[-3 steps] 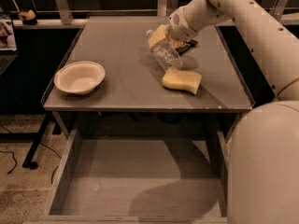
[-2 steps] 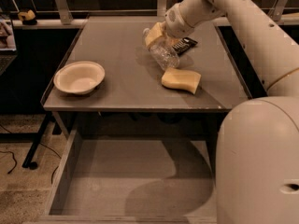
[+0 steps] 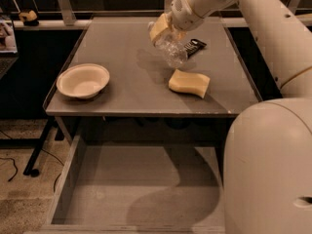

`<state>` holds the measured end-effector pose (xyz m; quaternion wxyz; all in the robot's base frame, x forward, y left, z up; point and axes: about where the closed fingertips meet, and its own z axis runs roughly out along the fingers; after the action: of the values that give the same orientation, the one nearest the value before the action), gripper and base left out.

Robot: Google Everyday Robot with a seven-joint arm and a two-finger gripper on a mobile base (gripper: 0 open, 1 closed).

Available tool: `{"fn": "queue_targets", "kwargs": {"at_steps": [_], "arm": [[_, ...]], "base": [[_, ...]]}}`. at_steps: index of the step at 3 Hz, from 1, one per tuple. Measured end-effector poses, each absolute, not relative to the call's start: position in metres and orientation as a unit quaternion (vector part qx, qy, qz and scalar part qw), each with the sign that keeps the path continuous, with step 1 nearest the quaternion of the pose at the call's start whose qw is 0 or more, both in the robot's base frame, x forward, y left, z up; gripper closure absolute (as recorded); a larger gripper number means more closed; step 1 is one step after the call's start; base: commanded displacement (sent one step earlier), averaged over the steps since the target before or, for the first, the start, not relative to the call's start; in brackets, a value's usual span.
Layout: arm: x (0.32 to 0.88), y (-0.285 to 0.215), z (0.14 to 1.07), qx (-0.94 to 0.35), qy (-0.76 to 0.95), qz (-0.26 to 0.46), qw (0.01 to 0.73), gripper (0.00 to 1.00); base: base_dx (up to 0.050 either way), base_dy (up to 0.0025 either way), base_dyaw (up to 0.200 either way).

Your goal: Place water bottle into top drawer

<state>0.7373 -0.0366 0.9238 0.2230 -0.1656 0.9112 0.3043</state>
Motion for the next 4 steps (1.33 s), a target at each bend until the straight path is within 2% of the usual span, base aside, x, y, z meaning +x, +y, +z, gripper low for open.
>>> {"fn": "queue_targets", "kwargs": {"at_steps": [3, 4], "arm": [[0.647, -0.054, 0.925, -0.114, 0.882, 0.365, 0.274, 1.0], [0.635, -0.05, 0.889, -0.109, 0.892, 0.362, 0.248, 1.0]], "base": [[0.0, 0.0, 0.0], [0.0, 0.0, 0.0]]}}
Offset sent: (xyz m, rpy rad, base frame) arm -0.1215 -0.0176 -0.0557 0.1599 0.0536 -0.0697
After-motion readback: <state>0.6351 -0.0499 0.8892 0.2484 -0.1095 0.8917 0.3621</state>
